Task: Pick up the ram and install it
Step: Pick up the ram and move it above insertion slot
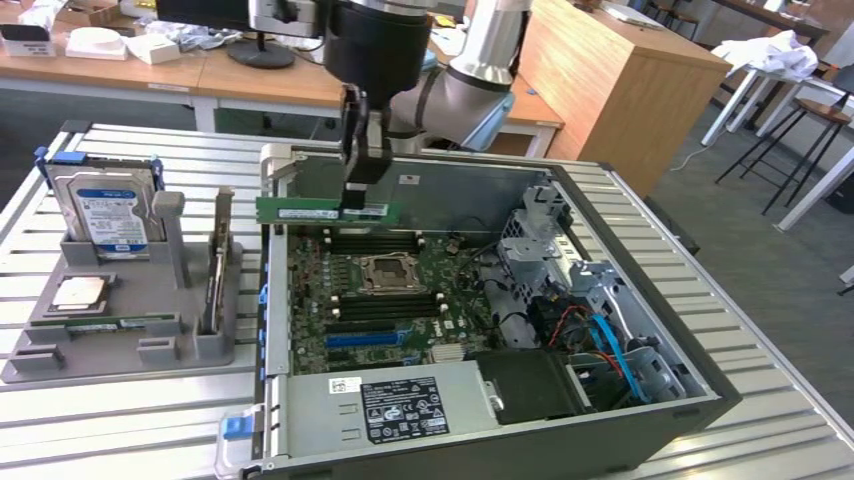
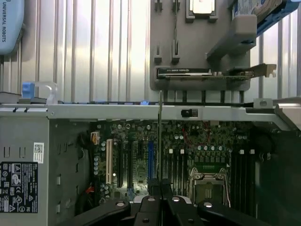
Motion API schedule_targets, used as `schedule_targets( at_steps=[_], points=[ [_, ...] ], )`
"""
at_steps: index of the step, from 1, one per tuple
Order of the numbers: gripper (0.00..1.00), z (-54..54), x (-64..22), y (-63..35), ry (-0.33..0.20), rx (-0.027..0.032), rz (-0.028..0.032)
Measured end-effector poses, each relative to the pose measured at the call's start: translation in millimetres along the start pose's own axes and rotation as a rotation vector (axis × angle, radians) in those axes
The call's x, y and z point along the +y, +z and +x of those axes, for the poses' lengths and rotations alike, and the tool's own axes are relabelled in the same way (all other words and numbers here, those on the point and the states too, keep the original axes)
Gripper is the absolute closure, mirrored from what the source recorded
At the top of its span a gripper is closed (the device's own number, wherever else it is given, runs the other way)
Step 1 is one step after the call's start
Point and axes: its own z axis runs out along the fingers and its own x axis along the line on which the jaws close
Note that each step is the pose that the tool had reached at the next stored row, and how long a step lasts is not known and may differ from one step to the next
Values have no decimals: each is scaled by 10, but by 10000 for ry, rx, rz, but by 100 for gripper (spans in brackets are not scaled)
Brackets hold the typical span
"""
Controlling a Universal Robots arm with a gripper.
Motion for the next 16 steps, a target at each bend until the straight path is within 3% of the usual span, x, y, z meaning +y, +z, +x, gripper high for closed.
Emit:
schedule_targets(
  at_steps=[10, 16],
  points=[
    [89, -2, -420, -8, -2, 0, 0],
    [89, -3, -608, -12, 0, 0, 1]
  ],
)
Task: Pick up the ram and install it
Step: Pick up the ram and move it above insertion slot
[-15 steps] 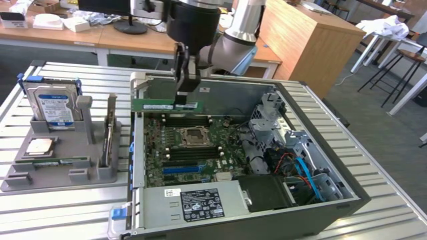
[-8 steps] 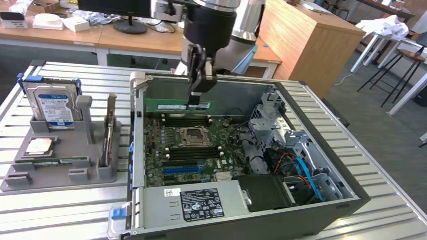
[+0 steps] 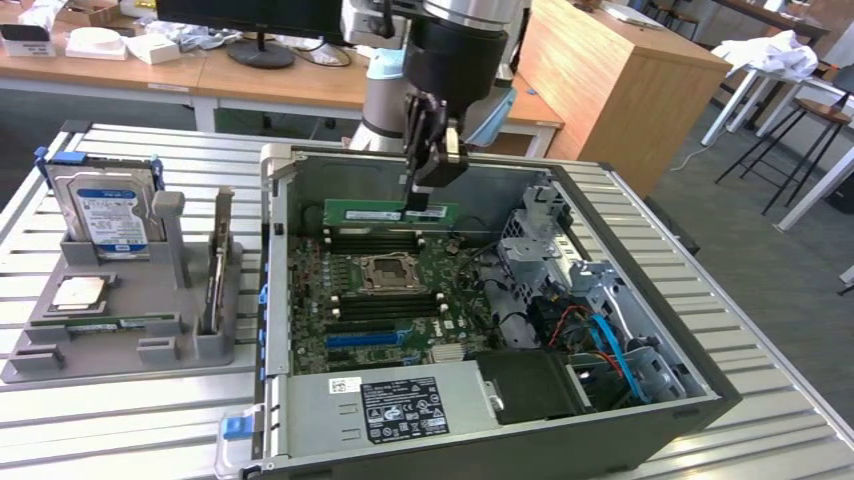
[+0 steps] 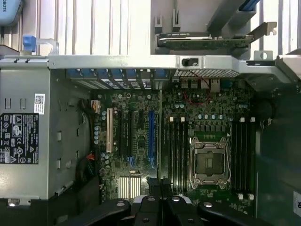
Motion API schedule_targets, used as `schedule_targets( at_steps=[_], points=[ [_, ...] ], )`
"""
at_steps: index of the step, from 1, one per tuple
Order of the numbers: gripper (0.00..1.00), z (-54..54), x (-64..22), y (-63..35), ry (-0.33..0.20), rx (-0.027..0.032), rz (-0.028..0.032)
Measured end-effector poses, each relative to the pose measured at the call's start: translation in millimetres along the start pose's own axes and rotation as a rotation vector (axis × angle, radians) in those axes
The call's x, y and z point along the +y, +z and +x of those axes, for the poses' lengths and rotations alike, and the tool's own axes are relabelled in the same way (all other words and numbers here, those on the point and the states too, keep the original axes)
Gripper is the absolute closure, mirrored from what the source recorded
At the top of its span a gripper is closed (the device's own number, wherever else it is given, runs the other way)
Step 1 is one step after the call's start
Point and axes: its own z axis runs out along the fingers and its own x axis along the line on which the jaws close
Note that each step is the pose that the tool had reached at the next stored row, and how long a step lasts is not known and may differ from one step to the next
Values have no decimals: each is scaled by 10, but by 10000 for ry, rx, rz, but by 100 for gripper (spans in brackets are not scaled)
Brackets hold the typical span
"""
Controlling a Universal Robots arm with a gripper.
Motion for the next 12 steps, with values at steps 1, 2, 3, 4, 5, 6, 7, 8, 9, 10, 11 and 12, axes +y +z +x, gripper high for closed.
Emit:
schedule_targets(
  at_steps=[1, 2, 3, 4, 5, 6, 7, 8, 9, 10, 11, 12],
  points=[
    [89, 0, -30, 0, 0, -1, 0],
    [89, 0, -62, -1, -1, 0, 0],
    [89, 0, -94, -2, -2, 0, 0],
    [89, -1, -124, -3, 0, 0, -1],
    [89, -1, -155, -3, 1, 0, 0],
    [89, -1, -185, -4, -1, 1, 0],
    [89, -1, -213, -5, -1, 1, -1],
    [89, 0, -225, -5, -2, 1, -1],
    [89, 0, -226, -5, -2, 1, -1],
    [89, 0, -226, -5, -1, 0, 0],
    [89, -1, -226, -4, -1, -1, 0],
    [89, -1, -226, -5, 0, 0, 0]
  ],
)
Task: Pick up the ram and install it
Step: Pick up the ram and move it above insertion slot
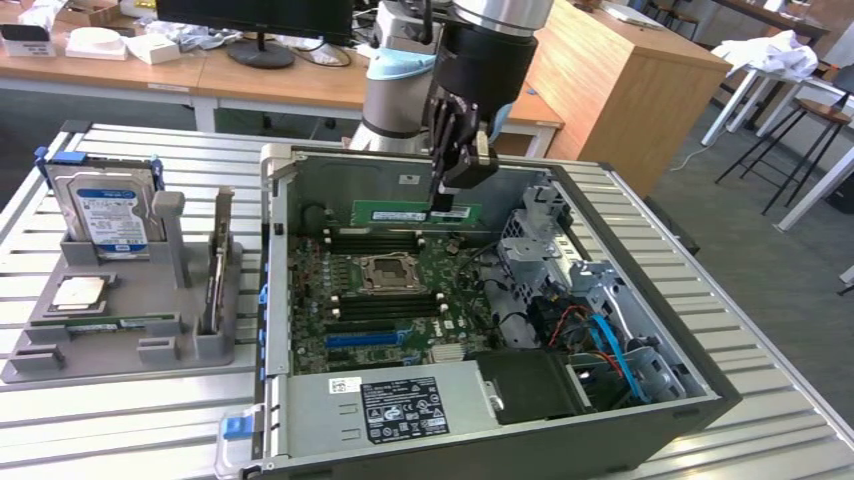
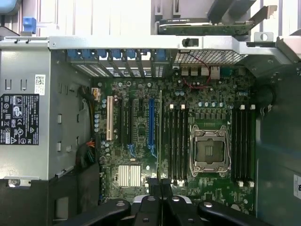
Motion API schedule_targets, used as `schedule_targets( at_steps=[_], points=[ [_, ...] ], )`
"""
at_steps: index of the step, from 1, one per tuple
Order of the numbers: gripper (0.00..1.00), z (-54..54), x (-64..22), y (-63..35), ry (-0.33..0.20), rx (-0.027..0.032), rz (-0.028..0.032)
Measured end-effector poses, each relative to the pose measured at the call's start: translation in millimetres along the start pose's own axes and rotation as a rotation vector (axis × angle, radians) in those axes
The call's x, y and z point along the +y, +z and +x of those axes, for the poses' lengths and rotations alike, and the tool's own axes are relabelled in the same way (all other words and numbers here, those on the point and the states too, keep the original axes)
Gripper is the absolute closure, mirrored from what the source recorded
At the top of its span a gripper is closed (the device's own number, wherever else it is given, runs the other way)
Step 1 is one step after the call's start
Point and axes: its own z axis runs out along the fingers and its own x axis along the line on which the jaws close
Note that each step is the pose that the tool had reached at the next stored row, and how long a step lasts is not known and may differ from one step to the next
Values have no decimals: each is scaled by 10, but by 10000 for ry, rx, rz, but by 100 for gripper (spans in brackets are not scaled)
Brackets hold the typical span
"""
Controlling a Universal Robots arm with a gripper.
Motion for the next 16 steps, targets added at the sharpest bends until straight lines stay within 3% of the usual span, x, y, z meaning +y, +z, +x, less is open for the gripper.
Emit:
schedule_targets(
  at_steps=[16],
  points=[
    [89, -272, 1, 9, 0, -26, 1]
  ],
)
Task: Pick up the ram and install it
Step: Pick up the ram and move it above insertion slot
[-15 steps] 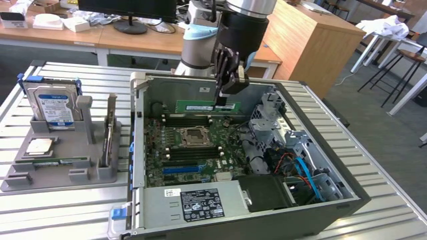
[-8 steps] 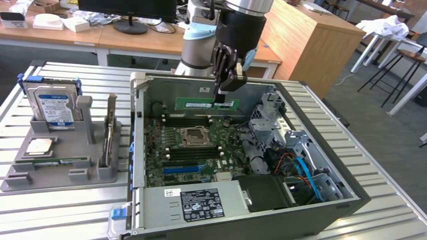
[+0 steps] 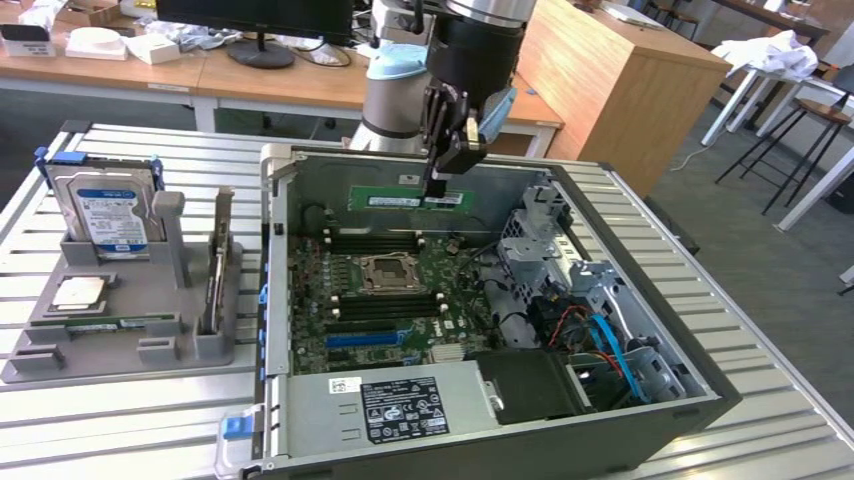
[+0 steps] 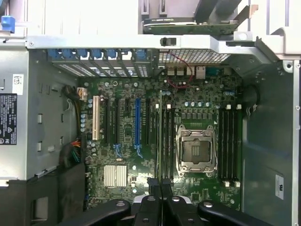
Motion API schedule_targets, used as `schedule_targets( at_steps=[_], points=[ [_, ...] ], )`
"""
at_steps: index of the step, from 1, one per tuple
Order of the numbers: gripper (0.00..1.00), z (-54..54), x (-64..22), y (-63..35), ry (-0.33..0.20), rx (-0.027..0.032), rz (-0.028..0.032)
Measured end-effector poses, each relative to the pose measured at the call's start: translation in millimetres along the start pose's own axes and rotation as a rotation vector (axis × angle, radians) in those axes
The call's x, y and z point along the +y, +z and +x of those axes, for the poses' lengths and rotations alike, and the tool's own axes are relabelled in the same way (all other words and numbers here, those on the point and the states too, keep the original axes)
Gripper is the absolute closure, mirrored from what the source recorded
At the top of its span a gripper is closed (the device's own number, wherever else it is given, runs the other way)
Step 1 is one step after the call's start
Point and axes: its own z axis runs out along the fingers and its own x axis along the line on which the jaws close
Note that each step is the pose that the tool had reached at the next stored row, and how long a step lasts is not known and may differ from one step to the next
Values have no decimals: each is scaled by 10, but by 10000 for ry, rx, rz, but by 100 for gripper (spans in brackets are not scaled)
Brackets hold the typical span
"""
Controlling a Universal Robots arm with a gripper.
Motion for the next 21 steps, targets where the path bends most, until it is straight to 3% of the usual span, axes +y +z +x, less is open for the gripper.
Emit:
schedule_targets(
  at_steps=[4, 8, 13, 21],
  points=[
    [89, -62, 0, 3, -1, -23, 0],
    [89, -66, -8, 4, -1, -25, 1],
    [89, -66, -96, 7, -1, -23, 0],
    [89, -68, -104, 59, -1, -25, 0]
  ],
)
